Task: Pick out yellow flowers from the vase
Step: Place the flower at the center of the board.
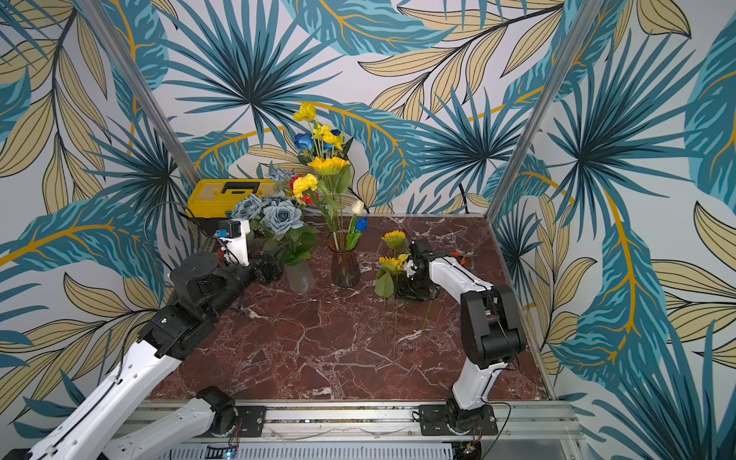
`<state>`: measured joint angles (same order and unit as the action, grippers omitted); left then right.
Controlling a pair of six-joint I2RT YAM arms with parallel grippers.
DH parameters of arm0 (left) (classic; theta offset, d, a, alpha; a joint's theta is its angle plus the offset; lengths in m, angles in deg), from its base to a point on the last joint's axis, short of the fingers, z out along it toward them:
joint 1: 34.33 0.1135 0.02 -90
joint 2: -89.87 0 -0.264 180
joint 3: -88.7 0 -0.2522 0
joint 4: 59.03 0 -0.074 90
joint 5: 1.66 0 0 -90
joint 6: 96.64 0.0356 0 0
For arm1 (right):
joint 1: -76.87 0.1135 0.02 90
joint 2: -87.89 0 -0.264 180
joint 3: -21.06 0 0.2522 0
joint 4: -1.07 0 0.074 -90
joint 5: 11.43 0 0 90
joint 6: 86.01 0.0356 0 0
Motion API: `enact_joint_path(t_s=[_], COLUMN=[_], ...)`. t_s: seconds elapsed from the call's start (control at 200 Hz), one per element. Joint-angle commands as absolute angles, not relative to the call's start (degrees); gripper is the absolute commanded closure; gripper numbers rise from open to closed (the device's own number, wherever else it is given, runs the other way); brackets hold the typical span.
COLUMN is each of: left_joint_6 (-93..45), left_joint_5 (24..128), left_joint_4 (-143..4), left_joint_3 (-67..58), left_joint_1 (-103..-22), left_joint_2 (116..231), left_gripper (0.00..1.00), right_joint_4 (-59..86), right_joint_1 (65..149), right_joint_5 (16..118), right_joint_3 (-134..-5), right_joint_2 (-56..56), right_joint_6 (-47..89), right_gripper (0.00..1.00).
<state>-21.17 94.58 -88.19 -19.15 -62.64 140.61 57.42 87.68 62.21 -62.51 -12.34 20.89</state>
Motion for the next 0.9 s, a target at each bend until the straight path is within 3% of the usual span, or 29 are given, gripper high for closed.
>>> enact_joint_path(t_s=[0.0,0.335,0.516,0.701,0.896], left_joint_6=[-20.36,-22.07,-23.57,-25.0,-25.52], left_joint_5=[95.16,103.32,103.89,102.44,99.87], left_joint_4=[-88.08,-93.19,-93.74,-94.59,-94.58], left_joint_3=[-19.71,-18.83,-19.5,-19.85,-20.67], left_joint_1=[-62.19,-61.33,-59.83,-57.88,-57.62], left_joint_2=[139.35,140.4,140.32,140.01,139.49], left_gripper=[0.15,0.15,0.15,0.15,0.15], right_joint_4=[61.29,63.52,53.11,44.93,37.99], right_joint_1=[87.59,92.22,99.54,109.62,113.54], right_joint_5=[64.35,69.64,68.89,70.7,73.69], right_joint_3=[-65.51,-75.3,-76.11,-79.34,-82.96], right_joint_2=[-7.29,5.52,10.1,7.7,2.84], right_joint_6=[20.46,20.65,16.12,9.76,6.18], right_gripper=[0.59,0.57,0.54,0.54,0.54])
